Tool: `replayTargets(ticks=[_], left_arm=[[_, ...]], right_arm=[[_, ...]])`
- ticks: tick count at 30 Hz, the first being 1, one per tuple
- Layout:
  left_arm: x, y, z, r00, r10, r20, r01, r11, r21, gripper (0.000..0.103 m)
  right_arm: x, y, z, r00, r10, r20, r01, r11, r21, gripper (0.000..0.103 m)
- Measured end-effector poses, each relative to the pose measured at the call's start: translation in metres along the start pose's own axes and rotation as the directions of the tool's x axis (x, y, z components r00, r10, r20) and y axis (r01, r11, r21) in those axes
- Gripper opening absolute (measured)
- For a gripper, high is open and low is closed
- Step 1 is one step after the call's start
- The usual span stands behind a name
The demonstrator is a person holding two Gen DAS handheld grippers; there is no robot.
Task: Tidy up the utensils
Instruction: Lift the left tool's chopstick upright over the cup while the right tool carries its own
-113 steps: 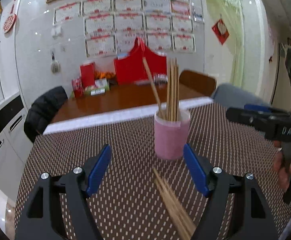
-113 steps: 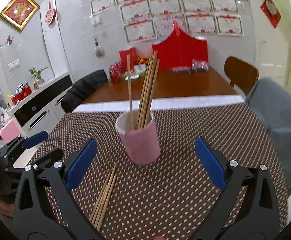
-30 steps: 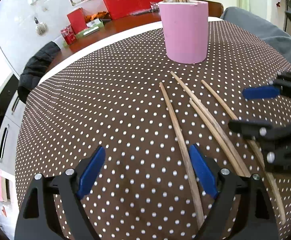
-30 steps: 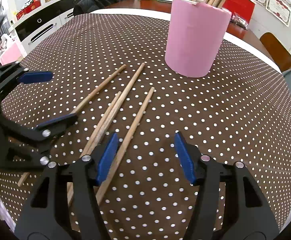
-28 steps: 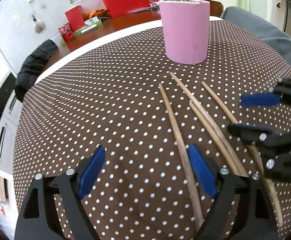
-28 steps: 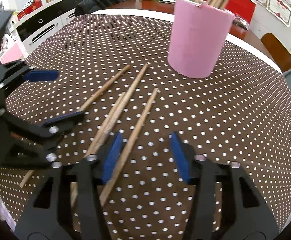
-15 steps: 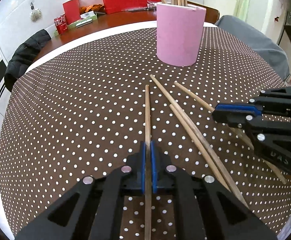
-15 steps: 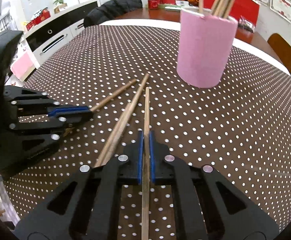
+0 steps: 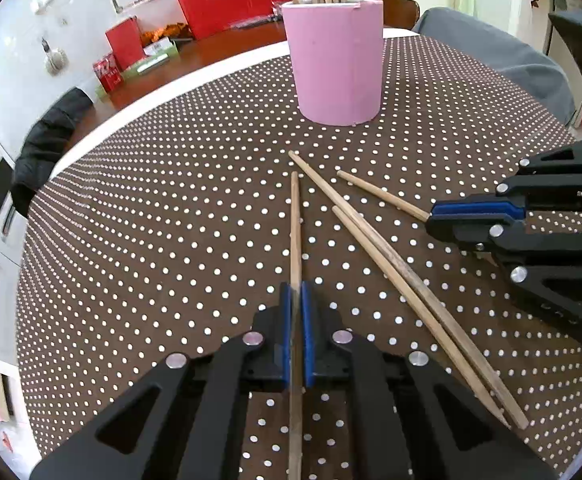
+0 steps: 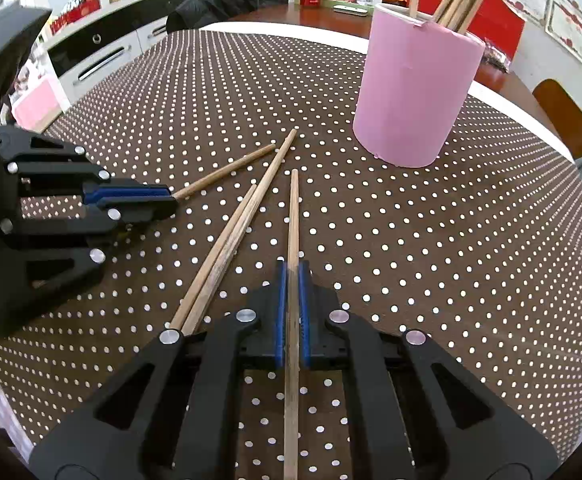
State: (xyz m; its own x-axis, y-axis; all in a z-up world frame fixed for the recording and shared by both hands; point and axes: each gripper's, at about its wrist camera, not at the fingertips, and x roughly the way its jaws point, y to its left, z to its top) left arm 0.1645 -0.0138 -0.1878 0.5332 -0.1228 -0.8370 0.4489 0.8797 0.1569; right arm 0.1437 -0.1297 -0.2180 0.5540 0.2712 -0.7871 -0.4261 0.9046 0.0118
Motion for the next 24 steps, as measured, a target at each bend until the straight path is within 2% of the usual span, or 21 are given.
replayTargets(ticks=[3, 7, 9, 11, 12, 16, 21, 23, 24], left_arm=[[-0.006, 0.004, -0.002, 0.999, -0.021, 0.034, 0.023, 0.998, -0.061, 0.005], [-0.031, 0.016, 0.004, 0.990, -0.017, 0.138, 0.035, 0.991, -0.132, 0.005], [-0.046, 0.021, 0.009, 0.979, -0.013, 0.201, 0.046, 0.986, -0.158, 0.005], [-0.061, 0.026, 0.015, 0.961, -0.014, 0.276, 0.068, 0.980, -0.188, 0.005], [-0.066, 0.026, 0.017, 0.954, -0.014, 0.301, 0.077, 0.978, -0.196, 0.005], [-0.090, 0.027, 0.032, 0.903, -0.019, 0.430, 0.129, 0.965, -0.230, 0.005], [-0.105, 0.028, 0.053, 0.840, -0.038, 0.541, 0.200, 0.949, -0.245, 0.005], [-0.110, 0.033, 0.065, 0.811, -0.050, 0.583, 0.228, 0.945, -0.236, 0.005], [-0.113, 0.035, 0.071, 0.791, -0.051, 0.609, 0.239, 0.943, -0.231, 0.005]], right_arm=[[-0.017, -0.010, 0.002, 0.996, 0.053, 0.078, -0.057, 0.998, 0.041, 0.006], [-0.038, -0.025, 0.005, 0.979, 0.103, 0.178, -0.122, 0.988, 0.097, 0.006], [-0.050, -0.035, 0.006, 0.963, 0.127, 0.236, -0.161, 0.978, 0.131, 0.006], [-0.058, -0.042, 0.008, 0.944, 0.153, 0.292, -0.204, 0.967, 0.153, 0.006], [-0.064, -0.046, 0.009, 0.929, 0.168, 0.330, -0.232, 0.959, 0.164, 0.006], [-0.080, -0.058, 0.018, 0.888, 0.177, 0.425, -0.281, 0.939, 0.196, 0.006], [-0.105, -0.068, 0.034, 0.847, 0.152, 0.510, -0.287, 0.938, 0.197, 0.006], [-0.113, -0.072, 0.041, 0.833, 0.142, 0.535, -0.283, 0.940, 0.192, 0.006], [-0.119, -0.074, 0.045, 0.825, 0.130, 0.550, -0.274, 0.943, 0.188, 0.006]])
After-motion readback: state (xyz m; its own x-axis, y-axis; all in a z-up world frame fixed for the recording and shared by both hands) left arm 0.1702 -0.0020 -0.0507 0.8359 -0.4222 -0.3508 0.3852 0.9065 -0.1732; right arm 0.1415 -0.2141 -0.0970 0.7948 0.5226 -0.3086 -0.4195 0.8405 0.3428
